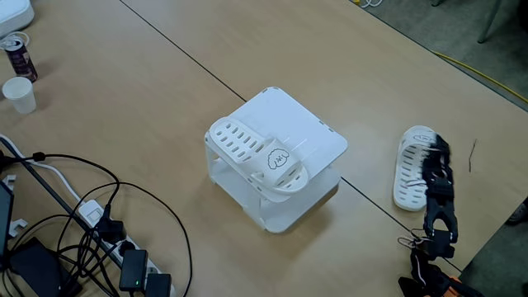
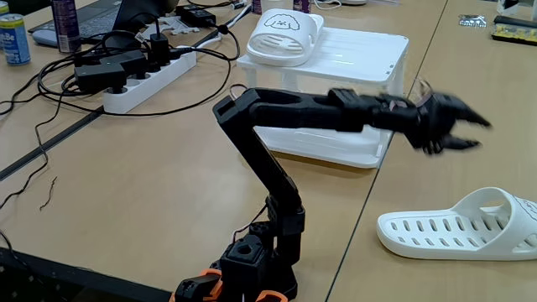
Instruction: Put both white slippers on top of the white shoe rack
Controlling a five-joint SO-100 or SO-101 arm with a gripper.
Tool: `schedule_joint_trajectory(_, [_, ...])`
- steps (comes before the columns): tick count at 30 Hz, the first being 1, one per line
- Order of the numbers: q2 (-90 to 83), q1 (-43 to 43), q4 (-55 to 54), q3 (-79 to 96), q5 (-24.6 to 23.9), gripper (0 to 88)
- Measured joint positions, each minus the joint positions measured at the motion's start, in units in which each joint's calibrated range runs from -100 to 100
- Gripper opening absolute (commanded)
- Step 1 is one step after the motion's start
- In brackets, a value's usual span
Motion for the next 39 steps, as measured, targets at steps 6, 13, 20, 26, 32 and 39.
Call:
schedule_joint_trajectory(6, [0.0,7.8,0.0,9.0,0.0,0.6])
schedule_joint_trajectory(13, [1.1,8.8,0.0,18.6,0.0,0.6])
schedule_joint_trajectory(20, [7.2,7.6,0.0,18.8,0.0,0.6])
schedule_joint_trajectory(26, [13.6,7.6,0.0,17.6,0.0,0.6])
schedule_joint_trajectory(32, [17.1,4.9,0.0,16.1,0.0,0.6])
schedule_joint_trajectory(39, [17.3,-2.7,0.0,16.0,0.0,0.6])
